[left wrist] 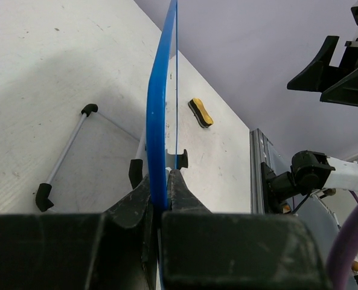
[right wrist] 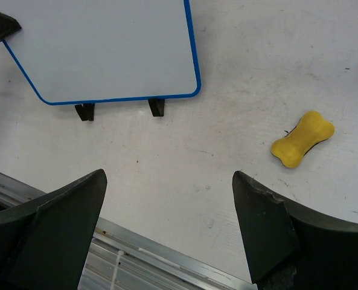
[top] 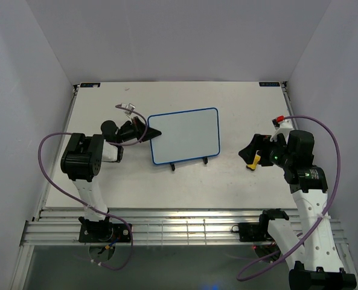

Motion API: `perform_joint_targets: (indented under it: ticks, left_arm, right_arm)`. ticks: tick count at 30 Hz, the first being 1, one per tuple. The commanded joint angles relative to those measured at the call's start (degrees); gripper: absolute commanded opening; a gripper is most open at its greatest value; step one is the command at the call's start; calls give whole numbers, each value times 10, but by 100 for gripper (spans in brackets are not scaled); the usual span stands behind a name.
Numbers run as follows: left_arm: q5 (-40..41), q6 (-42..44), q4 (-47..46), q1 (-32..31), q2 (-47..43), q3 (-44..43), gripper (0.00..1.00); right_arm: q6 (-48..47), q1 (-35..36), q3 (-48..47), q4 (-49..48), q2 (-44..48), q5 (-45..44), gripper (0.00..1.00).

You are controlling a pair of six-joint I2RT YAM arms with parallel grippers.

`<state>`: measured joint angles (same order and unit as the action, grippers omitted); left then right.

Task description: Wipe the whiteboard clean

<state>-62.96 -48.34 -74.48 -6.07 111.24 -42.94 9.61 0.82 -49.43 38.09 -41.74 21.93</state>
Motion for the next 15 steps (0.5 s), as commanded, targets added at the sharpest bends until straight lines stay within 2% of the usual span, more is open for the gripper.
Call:
perform_joint_targets:
  ticks: [1, 5, 9, 13, 15]
  left_arm:
    - [-35, 40, -175, 18, 5, -11, 0]
    - [-33, 87, -179, 19, 10, 0, 0]
    - [-27, 90, -179, 19, 11, 16, 0]
    - [-23, 94, -179, 18, 11, 36, 17]
    - [-23, 84, -179, 18, 14, 38, 19]
  right_arm:
    - [-5, 0, -20, -5, 14, 20, 90]
    - [-3, -1, -17, -6, 17, 29, 90]
    - [-3, -1, -15, -8, 20, 27, 90]
    - [-1, -1, -11, -13, 22, 31, 90]
    - [1, 0, -8, -15, 24, 31, 90]
